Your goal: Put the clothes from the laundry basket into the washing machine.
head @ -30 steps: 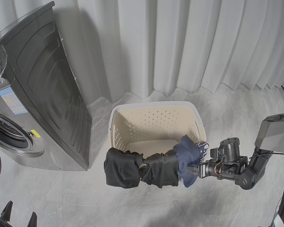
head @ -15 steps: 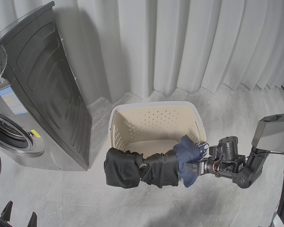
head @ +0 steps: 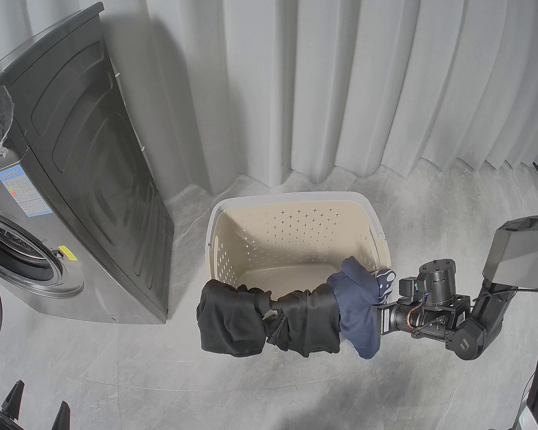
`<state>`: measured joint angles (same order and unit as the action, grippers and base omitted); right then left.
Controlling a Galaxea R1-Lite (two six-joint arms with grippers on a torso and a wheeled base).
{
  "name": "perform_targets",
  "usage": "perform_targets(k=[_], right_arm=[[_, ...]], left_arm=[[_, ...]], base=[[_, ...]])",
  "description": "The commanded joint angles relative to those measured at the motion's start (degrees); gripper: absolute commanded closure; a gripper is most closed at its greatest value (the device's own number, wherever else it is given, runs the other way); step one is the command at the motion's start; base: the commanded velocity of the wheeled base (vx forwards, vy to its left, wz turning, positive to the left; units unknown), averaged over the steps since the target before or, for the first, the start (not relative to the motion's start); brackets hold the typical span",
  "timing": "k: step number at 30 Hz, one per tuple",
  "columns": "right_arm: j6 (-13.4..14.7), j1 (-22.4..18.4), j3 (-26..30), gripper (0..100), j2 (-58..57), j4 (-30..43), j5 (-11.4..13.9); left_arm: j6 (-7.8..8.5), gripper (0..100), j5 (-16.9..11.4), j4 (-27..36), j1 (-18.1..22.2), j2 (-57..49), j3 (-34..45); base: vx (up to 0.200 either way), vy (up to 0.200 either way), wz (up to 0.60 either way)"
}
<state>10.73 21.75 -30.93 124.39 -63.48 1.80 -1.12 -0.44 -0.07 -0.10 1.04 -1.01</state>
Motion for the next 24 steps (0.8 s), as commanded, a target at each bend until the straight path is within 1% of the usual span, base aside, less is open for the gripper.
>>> perform_targets(k=[1, 5, 6, 8, 11, 21, 24], right_arm=[[-0.01, 0.05, 1.84, 100, -4.69, -0.07, 0.22], [-0.01, 0.05, 5.00, 100, -10.66, 0.11, 0.57], [-0.01, 0.05, 5.00, 100, -10.66, 0.11, 0.57], [-0.01, 0.14, 7.28, 100, -13.39, 0.02, 0.92], [0.08, 0.22, 8.60, 100, -14.53, 0.02, 1.01], [0.35, 0.22, 10.54, 100, -13.91, -0.77, 0.83], [0.43, 0.22, 10.71, 100, -10.66, -0.95, 0.57]], left_arm=[[-0.02, 0, 0.00, -0.01, 0.01, -0.68, 1.01], [-0.02, 0, 0.00, -0.01, 0.01, -0.68, 1.01], [-0.02, 0, 0.00, -0.01, 0.01, -0.68, 1.01], [-0.02, 0, 0.00, -0.01, 0.01, -0.68, 1.01], [-0.02, 0, 0.00, -0.01, 0.01, -0.68, 1.01], [-0.02, 0, 0.00, -0.01, 0.01, -0.68, 1.01], [-0.02, 0, 0.00, -0.01, 0.01, -0.68, 1.01]], base=[[0.000, 0.000, 0.00], [0.000, 0.000, 0.00], [0.000, 0.000, 0.00], [0.000, 0.000, 0.00], [0.000, 0.000, 0.00], [0.000, 0.000, 0.00], [0.000, 0.000, 0.00]])
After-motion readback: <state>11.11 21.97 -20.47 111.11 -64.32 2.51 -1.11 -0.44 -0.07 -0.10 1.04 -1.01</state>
